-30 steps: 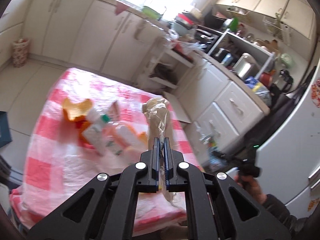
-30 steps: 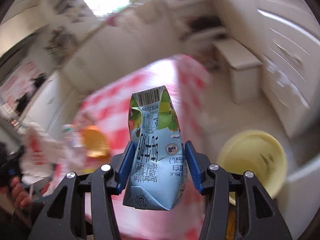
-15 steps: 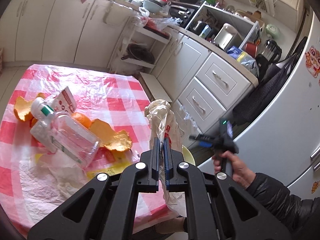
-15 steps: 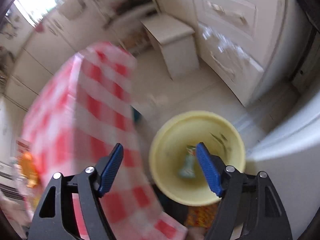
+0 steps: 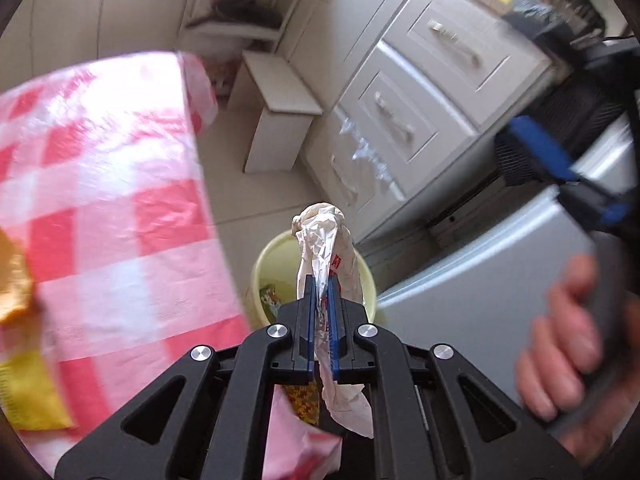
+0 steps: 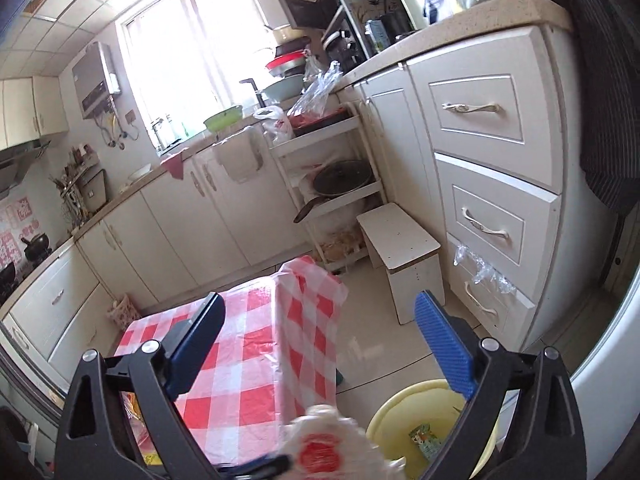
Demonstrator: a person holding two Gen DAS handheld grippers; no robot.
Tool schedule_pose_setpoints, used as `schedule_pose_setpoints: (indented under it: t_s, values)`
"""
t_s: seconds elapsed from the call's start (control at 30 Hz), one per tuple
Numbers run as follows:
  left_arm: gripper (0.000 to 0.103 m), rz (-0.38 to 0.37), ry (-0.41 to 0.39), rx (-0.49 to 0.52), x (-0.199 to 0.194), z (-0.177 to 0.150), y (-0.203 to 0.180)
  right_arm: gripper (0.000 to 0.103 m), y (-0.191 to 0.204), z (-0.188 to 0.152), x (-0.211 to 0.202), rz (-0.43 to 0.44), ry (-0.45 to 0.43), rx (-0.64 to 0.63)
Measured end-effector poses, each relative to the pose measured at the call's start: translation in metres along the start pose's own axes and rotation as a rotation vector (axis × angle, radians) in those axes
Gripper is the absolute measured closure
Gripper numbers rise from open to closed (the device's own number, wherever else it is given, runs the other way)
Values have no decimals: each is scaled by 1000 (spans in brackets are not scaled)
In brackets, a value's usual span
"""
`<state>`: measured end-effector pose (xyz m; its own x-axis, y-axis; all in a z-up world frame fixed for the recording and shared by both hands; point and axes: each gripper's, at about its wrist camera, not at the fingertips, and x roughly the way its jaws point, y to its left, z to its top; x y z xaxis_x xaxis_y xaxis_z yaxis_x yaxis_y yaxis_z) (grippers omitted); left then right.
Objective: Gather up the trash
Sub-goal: 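Drop the carton into the yellow bucket with right gripper while left grasps the plastic bag, then release the white plastic bag into the yellow bucket with the left gripper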
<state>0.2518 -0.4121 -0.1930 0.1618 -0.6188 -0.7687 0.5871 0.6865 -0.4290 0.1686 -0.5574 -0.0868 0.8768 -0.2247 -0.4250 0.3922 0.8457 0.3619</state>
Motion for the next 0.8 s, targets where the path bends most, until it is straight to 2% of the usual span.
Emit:
schedule_pose_setpoints:
  t_s: [0.07,0.1,0.17,0.2,0.23,0.37,0.47,0.63,0.8]
  values:
    - [98,16,29,-27,31,6,-3,11,-6,6,-3,-21,-25,7]
    - [91,21,48,-47,46,10,-3,11,-4,8,-6,-30,-34,1]
    - [72,19,68,-80,63,14,-3,11,-3,14,-10,-34,-53,-3]
    - [57,26,67,-92,68,16,-3,11,-4,16,-11,-32,-61,-2]
    - [51,30,61,-93,69,17,-4,11,-4,17,-13,-31,-66,-2]
    - [44,30,44,-64,50,20,-3,11,-1,19,-9,-19,-58,8]
    - [39,62,0,-40,11,23,7,11,5,17,-7,2,-51,16]
    - [22,194,-128,-1,-90,9,38,11,34,7,-6,46,-27,-26]
    - [12,403,-295,-8,-207,-22,98,11,76,-12,-4,121,40,-99]
